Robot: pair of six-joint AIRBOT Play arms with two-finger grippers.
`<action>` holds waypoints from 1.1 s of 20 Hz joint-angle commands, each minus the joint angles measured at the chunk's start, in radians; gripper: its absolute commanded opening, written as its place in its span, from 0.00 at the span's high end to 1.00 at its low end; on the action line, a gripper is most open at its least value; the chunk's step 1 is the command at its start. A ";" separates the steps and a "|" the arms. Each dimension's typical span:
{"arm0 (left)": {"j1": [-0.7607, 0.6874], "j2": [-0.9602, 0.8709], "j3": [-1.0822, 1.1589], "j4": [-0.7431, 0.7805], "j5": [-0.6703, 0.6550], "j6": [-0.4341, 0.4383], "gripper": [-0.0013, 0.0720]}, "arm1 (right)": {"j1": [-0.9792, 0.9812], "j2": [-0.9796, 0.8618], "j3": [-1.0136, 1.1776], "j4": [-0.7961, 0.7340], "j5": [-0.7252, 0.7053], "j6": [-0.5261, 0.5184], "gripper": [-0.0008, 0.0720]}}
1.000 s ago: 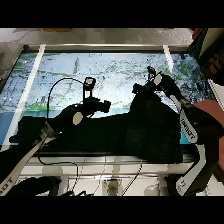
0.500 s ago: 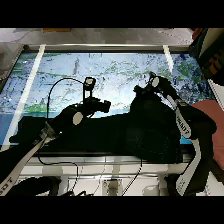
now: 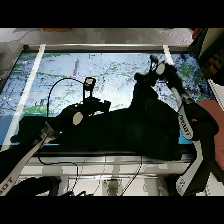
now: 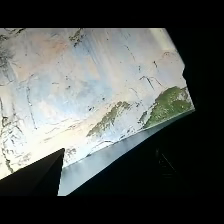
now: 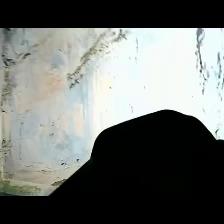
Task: Fold the clothes and pants, and hang the long-sleeved shirts on hangers.
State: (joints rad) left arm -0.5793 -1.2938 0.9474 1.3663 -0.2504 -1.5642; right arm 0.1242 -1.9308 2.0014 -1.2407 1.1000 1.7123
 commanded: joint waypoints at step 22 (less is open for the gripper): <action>-0.074 -0.028 0.000 -0.240 -0.175 -0.074 0.11 | 0.011 1.213 -1.366 -0.179 0.473 -0.123 0.94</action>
State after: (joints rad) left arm -0.5930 -1.2686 0.9478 1.2327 -0.4427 -1.6329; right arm 0.1341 -0.8356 0.8795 -1.4044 1.5978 1.5181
